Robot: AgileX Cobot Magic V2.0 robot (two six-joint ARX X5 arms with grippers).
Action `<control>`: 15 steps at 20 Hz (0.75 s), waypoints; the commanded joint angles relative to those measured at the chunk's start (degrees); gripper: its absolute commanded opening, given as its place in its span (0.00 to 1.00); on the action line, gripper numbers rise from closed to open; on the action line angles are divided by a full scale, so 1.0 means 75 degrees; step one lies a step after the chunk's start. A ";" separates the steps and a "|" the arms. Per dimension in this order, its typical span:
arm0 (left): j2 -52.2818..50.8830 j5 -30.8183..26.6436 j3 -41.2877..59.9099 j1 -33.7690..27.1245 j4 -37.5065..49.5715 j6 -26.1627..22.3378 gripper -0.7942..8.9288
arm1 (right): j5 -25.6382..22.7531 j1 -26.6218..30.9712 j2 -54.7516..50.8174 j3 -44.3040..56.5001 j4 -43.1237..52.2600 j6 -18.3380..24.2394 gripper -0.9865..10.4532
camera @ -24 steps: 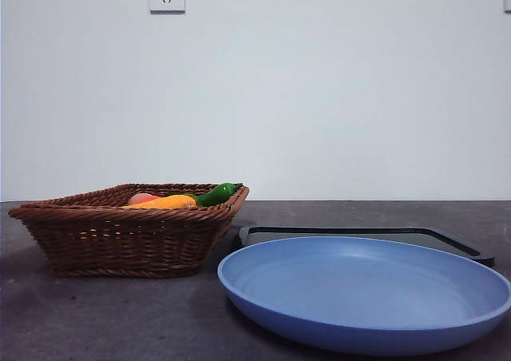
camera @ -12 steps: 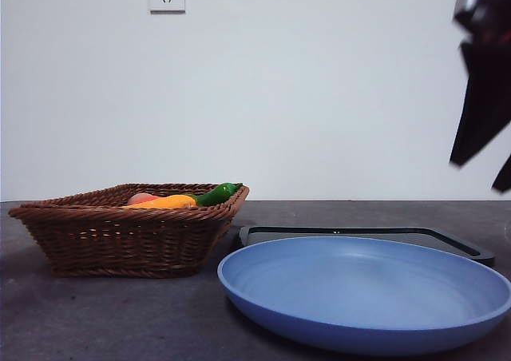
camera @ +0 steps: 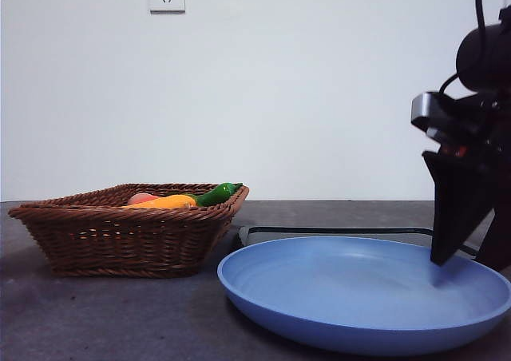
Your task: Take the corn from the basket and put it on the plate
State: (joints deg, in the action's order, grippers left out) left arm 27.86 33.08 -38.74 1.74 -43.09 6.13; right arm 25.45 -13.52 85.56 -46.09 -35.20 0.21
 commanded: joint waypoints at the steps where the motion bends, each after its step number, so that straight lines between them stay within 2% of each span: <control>1: 0.0041 0.0044 -0.0160 0.0000 0.0093 0.0026 0.49 | 0.0000 -0.0090 0.0262 -0.0119 0.0085 0.0029 0.24; 6: 0.0073 0.0044 -0.0160 0.0000 0.0093 0.0026 0.49 | -0.0003 -0.0087 0.0428 -0.0119 0.0114 0.0029 0.09; 11: 0.0495 0.0041 -0.0216 0.0041 0.0140 0.0017 0.49 | -0.0140 -0.0070 0.0347 -0.0119 0.0017 -0.0125 0.09; 15: 0.1352 -0.0067 -0.0417 0.0364 0.0475 -0.0009 0.48 | -0.0201 0.0006 -0.0428 -0.0195 -0.0388 -0.0160 0.09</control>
State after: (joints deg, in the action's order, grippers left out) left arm 37.71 32.73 -40.95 4.45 -40.07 6.11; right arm 24.40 -13.47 82.06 -46.44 -38.11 -1.32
